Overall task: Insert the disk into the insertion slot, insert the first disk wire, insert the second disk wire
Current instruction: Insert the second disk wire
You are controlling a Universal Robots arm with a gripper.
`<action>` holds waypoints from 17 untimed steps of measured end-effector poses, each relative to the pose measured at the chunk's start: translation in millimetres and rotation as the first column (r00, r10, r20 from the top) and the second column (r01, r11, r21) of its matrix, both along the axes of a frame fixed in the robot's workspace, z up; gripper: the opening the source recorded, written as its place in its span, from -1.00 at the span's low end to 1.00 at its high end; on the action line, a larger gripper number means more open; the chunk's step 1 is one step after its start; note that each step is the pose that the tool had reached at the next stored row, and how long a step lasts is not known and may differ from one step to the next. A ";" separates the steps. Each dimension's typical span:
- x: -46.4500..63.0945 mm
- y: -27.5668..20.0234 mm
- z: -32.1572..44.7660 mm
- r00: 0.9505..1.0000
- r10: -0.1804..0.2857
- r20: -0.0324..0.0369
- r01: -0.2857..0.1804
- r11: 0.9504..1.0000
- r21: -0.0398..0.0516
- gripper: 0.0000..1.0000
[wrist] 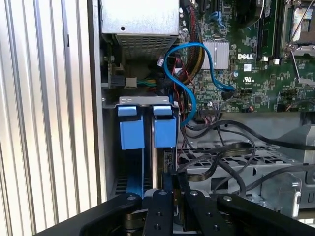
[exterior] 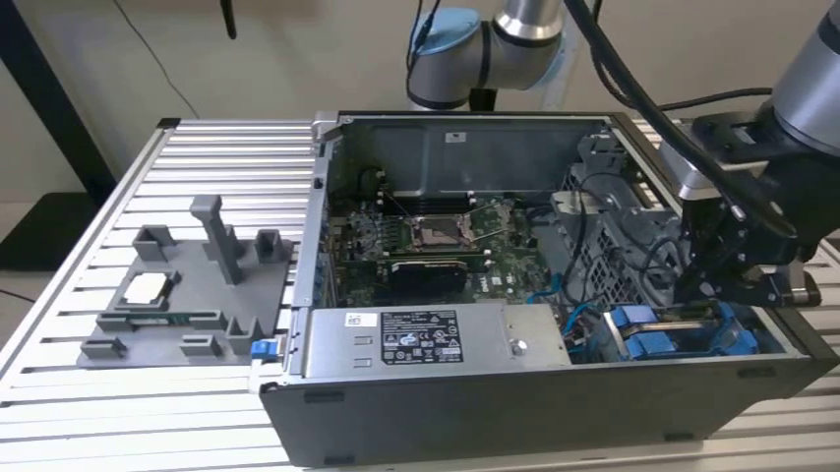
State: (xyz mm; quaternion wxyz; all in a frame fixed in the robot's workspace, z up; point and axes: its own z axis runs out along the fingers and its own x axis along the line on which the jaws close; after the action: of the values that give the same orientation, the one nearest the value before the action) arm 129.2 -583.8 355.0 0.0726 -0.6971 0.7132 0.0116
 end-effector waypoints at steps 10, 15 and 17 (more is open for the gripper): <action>0.2 -0.4 -9.1 1.000 0.000 0.013 0.000 1.000 0.024 -0.69; 1.3 -3.1 -9.9 1.000 0.000 0.013 0.000 1.000 0.025 -0.69; 1.4 -3.7 -10.8 1.000 0.000 0.013 0.000 1.000 0.025 -0.69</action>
State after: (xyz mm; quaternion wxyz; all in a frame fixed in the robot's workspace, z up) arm 130.6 -587.5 344.3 0.0859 -0.6962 0.7125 0.0161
